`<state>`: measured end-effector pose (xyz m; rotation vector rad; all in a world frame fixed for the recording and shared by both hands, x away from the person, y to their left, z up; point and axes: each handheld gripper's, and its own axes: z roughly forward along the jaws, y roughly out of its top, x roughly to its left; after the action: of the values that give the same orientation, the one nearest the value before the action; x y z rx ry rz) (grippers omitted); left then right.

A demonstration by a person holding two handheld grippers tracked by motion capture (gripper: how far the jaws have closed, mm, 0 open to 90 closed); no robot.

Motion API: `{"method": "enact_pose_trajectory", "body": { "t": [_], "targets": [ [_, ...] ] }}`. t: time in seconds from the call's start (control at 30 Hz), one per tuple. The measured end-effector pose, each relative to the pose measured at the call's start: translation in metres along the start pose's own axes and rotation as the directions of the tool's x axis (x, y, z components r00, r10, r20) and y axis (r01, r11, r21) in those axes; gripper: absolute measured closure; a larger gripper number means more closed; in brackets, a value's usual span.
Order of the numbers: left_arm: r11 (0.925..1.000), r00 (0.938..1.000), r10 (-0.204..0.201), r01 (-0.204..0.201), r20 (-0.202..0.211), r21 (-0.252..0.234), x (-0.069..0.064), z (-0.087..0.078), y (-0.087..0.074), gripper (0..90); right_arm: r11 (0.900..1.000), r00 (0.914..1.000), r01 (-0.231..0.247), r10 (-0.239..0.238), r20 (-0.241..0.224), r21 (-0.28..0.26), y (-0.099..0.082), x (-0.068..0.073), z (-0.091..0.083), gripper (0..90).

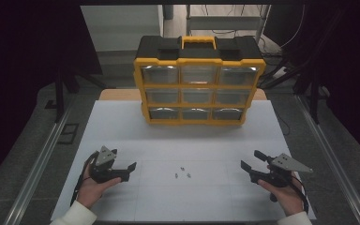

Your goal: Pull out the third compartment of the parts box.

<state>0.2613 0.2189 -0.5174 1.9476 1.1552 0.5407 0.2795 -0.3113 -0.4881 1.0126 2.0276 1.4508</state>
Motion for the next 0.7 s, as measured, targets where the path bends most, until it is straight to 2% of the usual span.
{"method": "enact_pose_trajectory", "body": {
  "t": [0.23, 0.5, 0.7],
  "targets": [
    [0.9997, 0.9998, -0.021, 0.021, 0.003, -0.012, 0.0020, -0.0026, 0.0000, 9.3, 0.9999, 1.0000, 0.005, -0.005, 0.001, 0.010, 0.0002, 0.0005, 0.0048, 27.2],
    [0.9998, 0.9997, -0.020, 0.020, 0.013, -0.001, 0.0034, 0.0024, 0.0007, 9.2, 1.0000, 0.9993, -0.006, 0.006, 0.036, -0.003, 0.0016, -0.0028, 0.0011, 27.2],
    [0.9998, 0.9997, -0.022, 0.022, 0.010, -0.003, 0.0033, 0.0012, 0.0008, 9.3, 1.0000, 0.9991, -0.001, 0.000, 0.042, 0.001, 0.0005, -0.0010, 0.0009, 27.0]
  ]
}}
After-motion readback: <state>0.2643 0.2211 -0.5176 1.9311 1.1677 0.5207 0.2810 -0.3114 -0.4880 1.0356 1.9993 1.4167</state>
